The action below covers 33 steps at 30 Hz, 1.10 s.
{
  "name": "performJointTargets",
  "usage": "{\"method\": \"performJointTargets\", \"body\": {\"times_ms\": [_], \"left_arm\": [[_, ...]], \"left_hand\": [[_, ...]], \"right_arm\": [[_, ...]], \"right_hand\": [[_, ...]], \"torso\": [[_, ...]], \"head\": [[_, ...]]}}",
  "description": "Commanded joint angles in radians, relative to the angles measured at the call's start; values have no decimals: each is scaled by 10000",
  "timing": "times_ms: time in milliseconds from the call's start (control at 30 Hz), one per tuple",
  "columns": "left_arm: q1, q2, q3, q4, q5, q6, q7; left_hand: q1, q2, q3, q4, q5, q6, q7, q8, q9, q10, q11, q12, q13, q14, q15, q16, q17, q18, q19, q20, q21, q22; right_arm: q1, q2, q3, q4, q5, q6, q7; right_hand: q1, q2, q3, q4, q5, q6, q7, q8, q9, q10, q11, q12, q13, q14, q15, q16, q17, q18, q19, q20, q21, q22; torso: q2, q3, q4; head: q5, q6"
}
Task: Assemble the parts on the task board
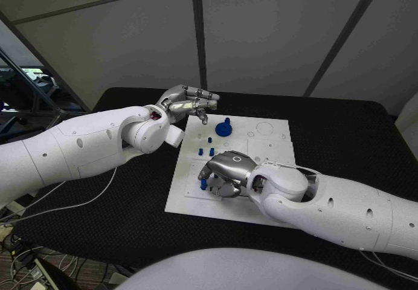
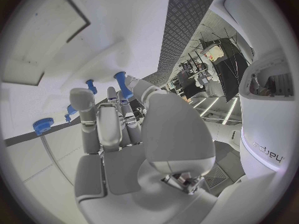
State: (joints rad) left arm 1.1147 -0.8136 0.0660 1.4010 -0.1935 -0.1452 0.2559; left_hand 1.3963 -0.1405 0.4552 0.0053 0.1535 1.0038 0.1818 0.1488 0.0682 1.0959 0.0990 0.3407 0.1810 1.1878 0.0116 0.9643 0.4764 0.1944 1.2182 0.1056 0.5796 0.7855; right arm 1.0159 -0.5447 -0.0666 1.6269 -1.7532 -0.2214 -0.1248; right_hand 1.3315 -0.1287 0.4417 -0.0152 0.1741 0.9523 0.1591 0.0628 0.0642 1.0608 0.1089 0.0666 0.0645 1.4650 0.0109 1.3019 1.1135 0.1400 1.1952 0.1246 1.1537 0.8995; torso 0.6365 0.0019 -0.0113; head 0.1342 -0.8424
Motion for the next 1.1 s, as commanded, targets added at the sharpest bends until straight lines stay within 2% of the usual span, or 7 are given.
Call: {"method": "performJointTargets", "body": {"times_ms": [33, 300, 533, 733, 867, 967, 1100], "left_arm": [[19, 10, 7, 6, 41, 145, 45], [18, 30, 7, -12, 41, 173, 10], [16, 24, 6, -27, 41, 190, -23], [15, -16, 2, -24, 41, 177, -19], [14, -87, -2, -8, 41, 140, -9], [14, -139, -8, 8, 41, 112, -9], [14, -180, -12, 23, 41, 81, -10]], "left_hand": [[-17, 72, -64, -9, -45, -86, -16, 54, 9, -49, -15, 54, 9, -29, 17, 8, -9, -126, -47, 7, -49, -14], [-17, 72, -64, -9, -45, -86, -16, 54, 9, -49, -15, 54, 9, -29, 17, 8, -9, -126, -47, 7, -49, -14], [-18, 69, -69, -11, -46, -96, -14, 57, 8, -63, -13, 63, 10, -34, 18, 10, -14, -125, -49, 7, -50, -14], [-18, 69, -69, -11, -46, -96, -14, 57, 8, -63, -13, 63, 10, -34, 18, 10, -14, -125, -49, 7, -50, -14], [-18, 69, -69, -11, -46, -96, -14, 57, 8, -63, -13, 63, 10, -34, 18, 10, -14, -125, -49, 7, -50, -14], [-18, 69, -69, -11, -46, -96, -14, 57, 8, -63, -13, 63, 10, -34, 18, 10, -14, -125, -49, 7, -50, -14], [-18, 69, -69, -11, -46, -97, -14, 57, 8, -64, -13, 65, 11, -34, 19, 10, -14, -125, -50, 7, -51, -15]], "right_arm": [[13, -9, 0, 17, -22, -367, 163], [12, -99, -1, 125, 115, -832, 261], [10, -314, 0, 292, 213, -1808, 360], [29, -1123, 19, 915, 806, -2462, 561], [121, -2170, 414, 1565, 2170, -2526, 463], [219, -3082, 686, 2020, 3304, -2217, 65], [291, -4129, 862, 2421, 4020, -1366, -815]], "right_hand": [[56, -48, -81, -19, 75, -119, -10, -13, 10, -89, -3, 91, 17, 239, 87, -16, -19, -38, -66, -9, -52, -15], [163, -14, -99, -37, 254, -415, -82, -26, 6, 474, -170, 483, 97, 230, -30, -23, -57, -53, 49, -103, 19, 100], [103, -190, -534, 5, 34, -1414, -221, -36, -16, -277, -17, 301, 7, 216, 69, -28, -101, -38, -58, -42, -157, -109], [181, -94, -727, 21, 211, -814, 30, 124, 83, -230, -31, 522, 48, 182, 74, -93, -219, -16, -79, -22, -222, -182], [-41, 17, -875, 276, 283, 142, 135, 546, 241, 892, -132, 1196, 267, 232, 16, 16, -66, -80, 173, -48, 18, 167], [-480, -30, -1232, 611, 406, 668, -143, 796, 325, 2279, -490, 2099, 785, 422, -243, 499, 663, -221, 658, -227, 546, 936], [-1011, -126, -2143, 1070, 787, 907, -388, 1026, 437, 3090, -844, 4566, 3082, 551, -538, 945, 1291, -353, 1102, -575, 1044, 1646]], "torso": [[-5, 9, -10], [-14, 10, -10], [-11, 11, 1], [-23, -5, -20], [-40, -15, -43], [-67, -32, -71], [-100, -44, -116]], "head": [[-25, 3], [-44, 34], [-79, 92], [-144, 148], [-312, 210], [-462, 248], [-616, 245]]}}
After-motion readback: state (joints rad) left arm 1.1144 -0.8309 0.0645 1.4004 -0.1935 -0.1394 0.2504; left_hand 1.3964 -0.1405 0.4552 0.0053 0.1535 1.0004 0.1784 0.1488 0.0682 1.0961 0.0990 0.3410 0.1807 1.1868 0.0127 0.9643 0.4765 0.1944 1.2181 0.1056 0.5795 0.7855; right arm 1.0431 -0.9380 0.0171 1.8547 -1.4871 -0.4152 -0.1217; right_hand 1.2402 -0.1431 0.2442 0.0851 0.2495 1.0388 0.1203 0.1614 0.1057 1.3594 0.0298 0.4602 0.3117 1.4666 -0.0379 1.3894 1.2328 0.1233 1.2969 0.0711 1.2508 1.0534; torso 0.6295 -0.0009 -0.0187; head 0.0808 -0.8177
